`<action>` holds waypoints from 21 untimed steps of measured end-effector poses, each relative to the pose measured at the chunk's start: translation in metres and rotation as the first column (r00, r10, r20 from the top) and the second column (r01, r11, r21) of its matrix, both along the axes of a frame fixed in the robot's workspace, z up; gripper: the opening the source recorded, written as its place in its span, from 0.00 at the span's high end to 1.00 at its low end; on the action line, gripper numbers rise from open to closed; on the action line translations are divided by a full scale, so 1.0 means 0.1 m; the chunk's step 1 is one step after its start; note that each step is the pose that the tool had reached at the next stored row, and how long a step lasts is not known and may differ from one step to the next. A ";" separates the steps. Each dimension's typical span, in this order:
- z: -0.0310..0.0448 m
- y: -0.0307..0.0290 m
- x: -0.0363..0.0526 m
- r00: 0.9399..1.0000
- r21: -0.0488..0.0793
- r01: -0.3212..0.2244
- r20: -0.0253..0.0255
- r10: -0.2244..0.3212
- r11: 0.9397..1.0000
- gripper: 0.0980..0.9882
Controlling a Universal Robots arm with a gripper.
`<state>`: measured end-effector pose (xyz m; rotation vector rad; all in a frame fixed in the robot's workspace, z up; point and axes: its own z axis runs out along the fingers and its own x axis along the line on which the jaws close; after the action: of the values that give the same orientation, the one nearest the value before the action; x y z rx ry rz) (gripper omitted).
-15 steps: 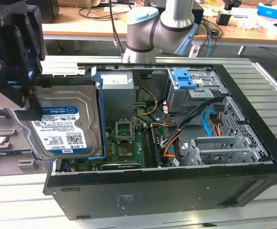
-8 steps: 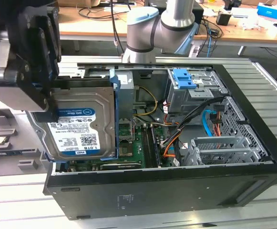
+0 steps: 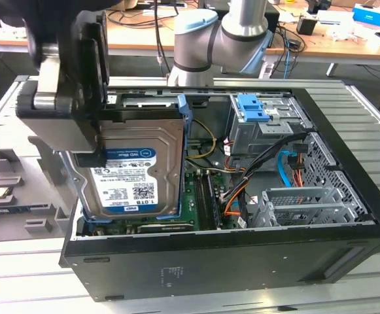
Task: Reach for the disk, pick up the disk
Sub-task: 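Pick up the disk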
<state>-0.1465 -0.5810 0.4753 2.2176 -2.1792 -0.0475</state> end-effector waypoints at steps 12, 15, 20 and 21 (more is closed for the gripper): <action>0.000 0.000 0.275 1.000 0.000 -0.001 0.000 0.001 1.000 0.70; 0.000 0.000 0.324 1.000 0.000 -0.001 0.000 0.001 1.000 0.70; 0.000 0.000 0.435 1.000 0.000 -0.002 0.000 0.002 1.000 0.70; 0.000 0.000 0.459 1.000 0.000 -0.002 0.000 0.002 1.000 0.70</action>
<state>-0.1007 -0.5810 0.4753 2.2195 -2.1771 -0.0474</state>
